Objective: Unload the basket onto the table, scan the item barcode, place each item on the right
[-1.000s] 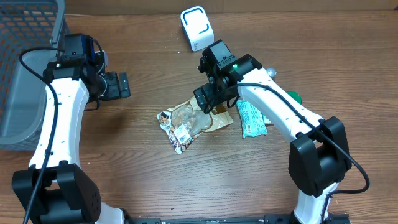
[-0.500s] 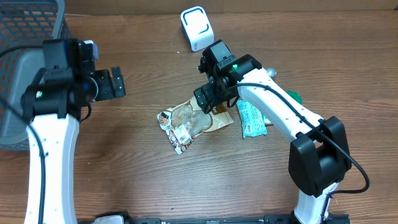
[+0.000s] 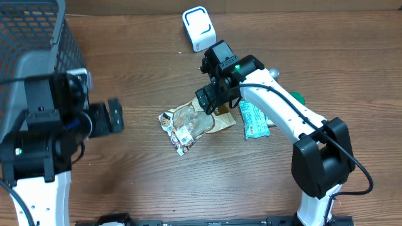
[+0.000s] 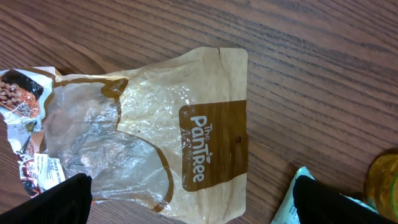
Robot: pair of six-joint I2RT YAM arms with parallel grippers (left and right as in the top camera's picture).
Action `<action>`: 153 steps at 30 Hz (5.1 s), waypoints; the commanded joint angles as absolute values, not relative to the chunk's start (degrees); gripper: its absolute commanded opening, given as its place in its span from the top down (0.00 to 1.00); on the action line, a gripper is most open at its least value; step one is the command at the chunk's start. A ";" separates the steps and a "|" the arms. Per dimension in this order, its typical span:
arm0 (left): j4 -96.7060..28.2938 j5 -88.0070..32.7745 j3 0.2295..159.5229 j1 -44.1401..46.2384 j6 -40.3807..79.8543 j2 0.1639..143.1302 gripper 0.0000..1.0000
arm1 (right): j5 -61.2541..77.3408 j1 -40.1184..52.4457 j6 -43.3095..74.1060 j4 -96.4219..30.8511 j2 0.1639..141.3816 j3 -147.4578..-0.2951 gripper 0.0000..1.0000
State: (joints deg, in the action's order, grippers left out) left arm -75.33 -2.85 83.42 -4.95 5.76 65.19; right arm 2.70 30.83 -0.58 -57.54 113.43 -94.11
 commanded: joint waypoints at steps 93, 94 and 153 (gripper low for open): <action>-3.66 -9.52 0.27 -4.10 0.54 0.16 0.00 | 2.61 30.72 -0.19 -57.23 114.04 -93.80 0.00; -3.77 -8.51 0.27 -4.10 0.56 0.19 0.00 | 2.61 30.72 -0.16 -57.23 114.06 -93.80 0.00; -3.88 -6.61 0.27 -4.10 0.36 0.25 0.00 | 0.91 29.65 -0.23 -57.04 110.30 -93.80 0.00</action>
State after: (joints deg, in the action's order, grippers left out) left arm -3.68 -7.40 0.49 -4.47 1.28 0.89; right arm 2.04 30.72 -0.56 -57.52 113.40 -94.06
